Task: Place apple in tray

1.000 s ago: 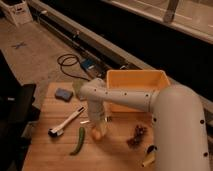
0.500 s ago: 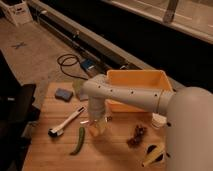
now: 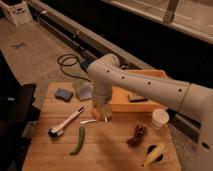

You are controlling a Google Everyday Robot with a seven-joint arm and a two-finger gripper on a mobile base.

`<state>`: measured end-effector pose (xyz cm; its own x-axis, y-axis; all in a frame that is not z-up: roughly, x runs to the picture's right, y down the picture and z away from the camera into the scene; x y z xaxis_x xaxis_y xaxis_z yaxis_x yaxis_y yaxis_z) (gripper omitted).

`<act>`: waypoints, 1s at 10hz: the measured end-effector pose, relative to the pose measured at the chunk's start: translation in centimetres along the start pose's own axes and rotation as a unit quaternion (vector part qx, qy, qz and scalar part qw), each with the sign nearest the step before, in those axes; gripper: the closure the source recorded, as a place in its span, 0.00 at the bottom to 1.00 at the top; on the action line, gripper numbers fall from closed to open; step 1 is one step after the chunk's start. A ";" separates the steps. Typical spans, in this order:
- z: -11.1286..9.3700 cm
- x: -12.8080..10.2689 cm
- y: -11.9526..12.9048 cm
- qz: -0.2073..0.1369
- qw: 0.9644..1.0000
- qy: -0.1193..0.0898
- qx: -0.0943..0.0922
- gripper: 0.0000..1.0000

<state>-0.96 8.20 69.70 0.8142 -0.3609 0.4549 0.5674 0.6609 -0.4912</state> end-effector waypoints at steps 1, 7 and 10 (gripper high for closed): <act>-1.6 1.8 -0.3 0.016 1.000 0.011 0.016 1.00; -2.8 13.7 -0.9 0.134 0.988 0.073 0.032 1.00; -2.8 13.7 -0.9 0.134 0.988 0.073 0.032 0.94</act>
<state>9.99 0.84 74.30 0.9456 -0.2555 0.2012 0.3245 0.7835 -0.5299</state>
